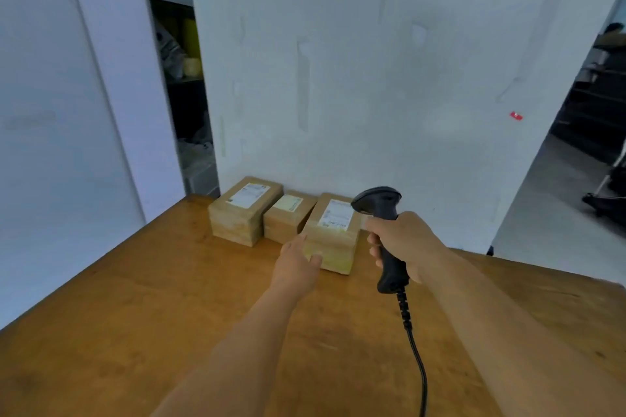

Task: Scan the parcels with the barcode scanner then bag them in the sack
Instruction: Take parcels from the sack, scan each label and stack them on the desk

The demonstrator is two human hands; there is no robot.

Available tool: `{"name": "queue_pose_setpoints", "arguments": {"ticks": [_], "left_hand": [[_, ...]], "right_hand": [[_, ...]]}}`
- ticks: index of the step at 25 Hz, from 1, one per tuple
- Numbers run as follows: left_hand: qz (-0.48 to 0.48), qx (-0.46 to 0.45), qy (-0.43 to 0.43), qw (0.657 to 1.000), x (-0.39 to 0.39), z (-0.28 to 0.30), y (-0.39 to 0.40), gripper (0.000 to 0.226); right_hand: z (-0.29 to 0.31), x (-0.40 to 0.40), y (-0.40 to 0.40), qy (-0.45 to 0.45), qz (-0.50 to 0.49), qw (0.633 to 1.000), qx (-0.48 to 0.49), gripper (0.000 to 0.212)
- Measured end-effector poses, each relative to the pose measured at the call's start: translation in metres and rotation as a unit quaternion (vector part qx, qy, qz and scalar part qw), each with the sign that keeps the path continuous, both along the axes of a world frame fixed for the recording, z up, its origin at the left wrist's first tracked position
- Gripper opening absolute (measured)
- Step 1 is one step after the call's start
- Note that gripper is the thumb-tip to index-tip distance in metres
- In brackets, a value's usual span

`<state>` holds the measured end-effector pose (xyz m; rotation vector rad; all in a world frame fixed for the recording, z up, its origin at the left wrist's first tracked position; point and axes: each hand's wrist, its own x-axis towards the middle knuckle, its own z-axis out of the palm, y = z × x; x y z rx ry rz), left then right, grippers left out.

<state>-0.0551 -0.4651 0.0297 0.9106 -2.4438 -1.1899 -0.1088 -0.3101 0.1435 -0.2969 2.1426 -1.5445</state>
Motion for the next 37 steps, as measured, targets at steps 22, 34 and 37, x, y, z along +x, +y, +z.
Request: {"name": "queue_pose_setpoints", "arguments": {"ticks": [22, 34, 37], "left_hand": [[0.0, 0.155, -0.116, 0.981, -0.131, -0.064, -0.078, 0.045], [0.012, 0.192, -0.108, 0.975, -0.127, -0.064, -0.073, 0.054], [0.002, 0.217, -0.108, 0.97, -0.128, -0.066, -0.076, 0.055]], "right_hand": [[-0.014, -0.075, -0.087, -0.077, -0.062, 0.99, 0.104, 0.01], [-0.033, -0.083, -0.079, -0.02, -0.102, 0.989, 0.107, 0.013], [-0.073, -0.102, -0.085, 0.005, -0.136, 0.982, 0.128, 0.024]]}}
